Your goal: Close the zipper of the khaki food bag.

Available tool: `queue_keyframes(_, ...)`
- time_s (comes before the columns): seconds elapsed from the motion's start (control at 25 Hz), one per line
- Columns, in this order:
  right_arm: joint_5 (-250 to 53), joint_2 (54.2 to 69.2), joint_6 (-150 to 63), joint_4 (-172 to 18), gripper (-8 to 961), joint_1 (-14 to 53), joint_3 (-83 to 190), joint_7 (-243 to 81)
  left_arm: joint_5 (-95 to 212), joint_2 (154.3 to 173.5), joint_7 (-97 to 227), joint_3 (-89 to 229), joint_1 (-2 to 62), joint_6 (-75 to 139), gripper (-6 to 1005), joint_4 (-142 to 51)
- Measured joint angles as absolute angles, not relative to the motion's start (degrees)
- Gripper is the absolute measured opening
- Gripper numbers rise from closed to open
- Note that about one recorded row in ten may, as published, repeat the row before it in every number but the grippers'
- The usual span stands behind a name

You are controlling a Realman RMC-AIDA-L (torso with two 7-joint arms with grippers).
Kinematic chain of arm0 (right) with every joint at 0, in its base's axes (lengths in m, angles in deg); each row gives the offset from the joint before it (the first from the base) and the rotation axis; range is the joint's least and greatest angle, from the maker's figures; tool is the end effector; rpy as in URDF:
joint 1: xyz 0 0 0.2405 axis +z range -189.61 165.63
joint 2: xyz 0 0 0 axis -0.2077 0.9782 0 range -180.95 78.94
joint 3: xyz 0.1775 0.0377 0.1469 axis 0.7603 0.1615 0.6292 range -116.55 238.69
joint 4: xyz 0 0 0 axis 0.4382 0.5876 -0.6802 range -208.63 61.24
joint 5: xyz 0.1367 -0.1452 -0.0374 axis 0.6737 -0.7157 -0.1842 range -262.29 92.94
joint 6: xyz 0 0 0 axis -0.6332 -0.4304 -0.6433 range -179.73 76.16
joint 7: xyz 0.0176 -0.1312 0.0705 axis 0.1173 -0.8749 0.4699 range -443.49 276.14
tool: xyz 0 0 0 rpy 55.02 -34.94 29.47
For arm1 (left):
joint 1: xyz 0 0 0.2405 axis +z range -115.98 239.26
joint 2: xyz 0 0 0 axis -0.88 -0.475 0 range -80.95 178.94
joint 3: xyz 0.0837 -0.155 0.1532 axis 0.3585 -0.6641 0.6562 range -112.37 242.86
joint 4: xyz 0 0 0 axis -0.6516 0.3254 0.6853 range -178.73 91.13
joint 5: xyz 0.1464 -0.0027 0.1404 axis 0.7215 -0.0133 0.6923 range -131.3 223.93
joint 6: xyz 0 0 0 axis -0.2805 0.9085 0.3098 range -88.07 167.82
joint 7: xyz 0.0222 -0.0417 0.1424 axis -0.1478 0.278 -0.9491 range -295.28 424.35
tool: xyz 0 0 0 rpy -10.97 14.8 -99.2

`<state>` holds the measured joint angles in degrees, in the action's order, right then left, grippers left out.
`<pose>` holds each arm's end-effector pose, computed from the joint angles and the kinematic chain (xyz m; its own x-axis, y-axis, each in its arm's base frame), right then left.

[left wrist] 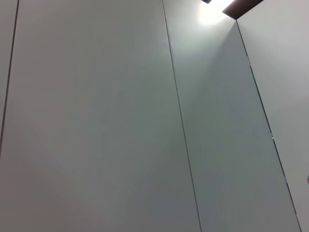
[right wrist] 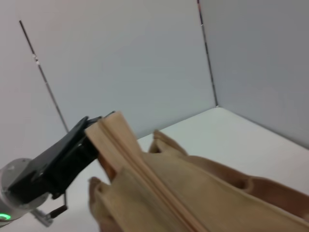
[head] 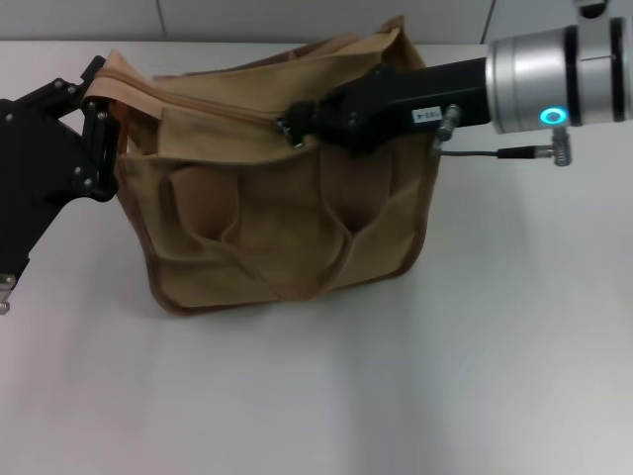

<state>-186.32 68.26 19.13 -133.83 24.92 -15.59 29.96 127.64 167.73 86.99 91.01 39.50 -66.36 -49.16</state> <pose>0.0947 0.3597 -0.0238 0.8462 -0.3402 -0.4102 -0.4065 -0.9098 -0.0840 -0.2508 0.2578 0.0268 0.5159 -0.3950 0.7601 0.4718 -0.6096 -0.6370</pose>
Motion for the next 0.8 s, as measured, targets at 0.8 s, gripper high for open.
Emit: queue_keyframes(0.8, -184.5, 67.96, 26.9, -131.3, 69, 25.6, -6.1, 29.3, 127.4, 167.73, 87.1, 90.9, 39.5, -66.0, 158, -49.2)
